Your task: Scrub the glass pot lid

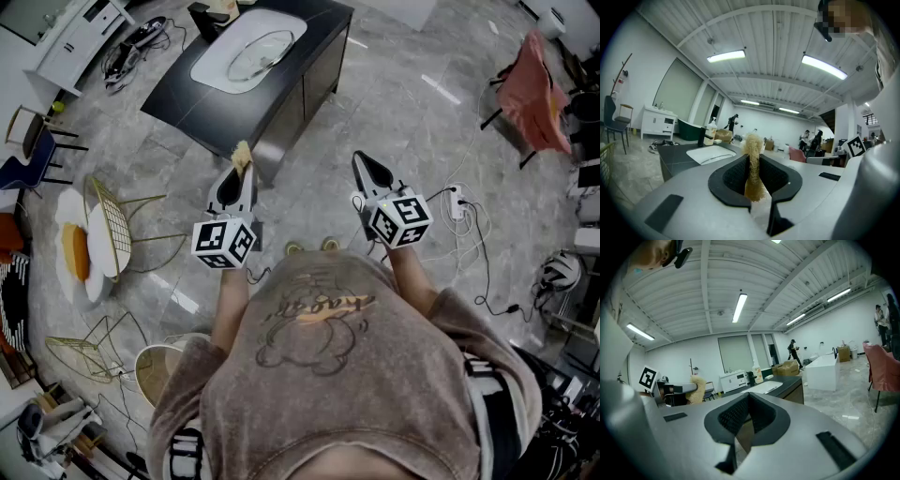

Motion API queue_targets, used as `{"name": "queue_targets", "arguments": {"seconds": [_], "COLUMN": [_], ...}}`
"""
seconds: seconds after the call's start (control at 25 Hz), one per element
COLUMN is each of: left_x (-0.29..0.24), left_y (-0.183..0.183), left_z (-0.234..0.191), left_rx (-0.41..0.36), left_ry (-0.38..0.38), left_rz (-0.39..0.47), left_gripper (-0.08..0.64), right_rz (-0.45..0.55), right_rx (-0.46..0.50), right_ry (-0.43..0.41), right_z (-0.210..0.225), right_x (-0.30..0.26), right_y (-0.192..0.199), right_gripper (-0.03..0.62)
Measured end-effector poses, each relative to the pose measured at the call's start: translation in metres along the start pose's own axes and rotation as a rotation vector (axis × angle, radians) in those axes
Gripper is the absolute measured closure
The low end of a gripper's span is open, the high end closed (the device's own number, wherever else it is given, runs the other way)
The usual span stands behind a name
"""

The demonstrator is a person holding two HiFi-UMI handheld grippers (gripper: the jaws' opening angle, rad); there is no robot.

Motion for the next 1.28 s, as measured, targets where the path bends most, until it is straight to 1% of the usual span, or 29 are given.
{"name": "queue_targets", "arguments": {"seconds": [0.32,0.6,0.72,0.84,1.0,1.16,1.28], "left_x": [-0.016,-0.042,-0.052,-0.059,-0.074,-0.099,-0.127], "left_y": [0.0,0.008,0.01,0.008,0.003,-0.004,-0.014], "left_z": [0.012,0.036,0.043,0.046,0.035,0.009,-0.016], "left_rx": [-0.007,-0.007,0.0,-0.018,-0.032,-0.031,-0.03], "left_ry": [0.017,0.002,-0.015,-0.031,-0.046,-0.048,-0.043], "left_rz": [-0.012,-0.004,0.006,0.013,0.023,0.03,0.032], "left_gripper": [0.495,0.495,0.495,0.495,0.495,0.495,0.495], "right_rz": [0.005,-0.004,-0.015,-0.026,-0.034,-0.035,-0.036], "right_rx": [-0.021,-0.022,-0.032,-0.034,-0.035,-0.057,-0.056], "right_ry": [0.011,0.01,-0.004,-0.026,-0.04,-0.047,-0.061], "right_z": [0.014,0.053,0.072,0.083,0.095,0.102,0.105], "right_x": [0.011,0.023,0.022,0.015,-0.004,-0.039,-0.072], "right_y": [-0.003,0.0,0.004,0.004,0.004,0.003,-0.004], "right_gripper": [0.592,0.592,0.592,0.592,0.592,0.592,0.592]}}
Point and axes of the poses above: the fingertips, and each gripper's own axes: x backward along the fingers, z to its right, y out of its underside, the point moved 4 cm from there along x, backward along the fingers, and after that the axes turned 1 degree about -z, right-handed, at the moved point
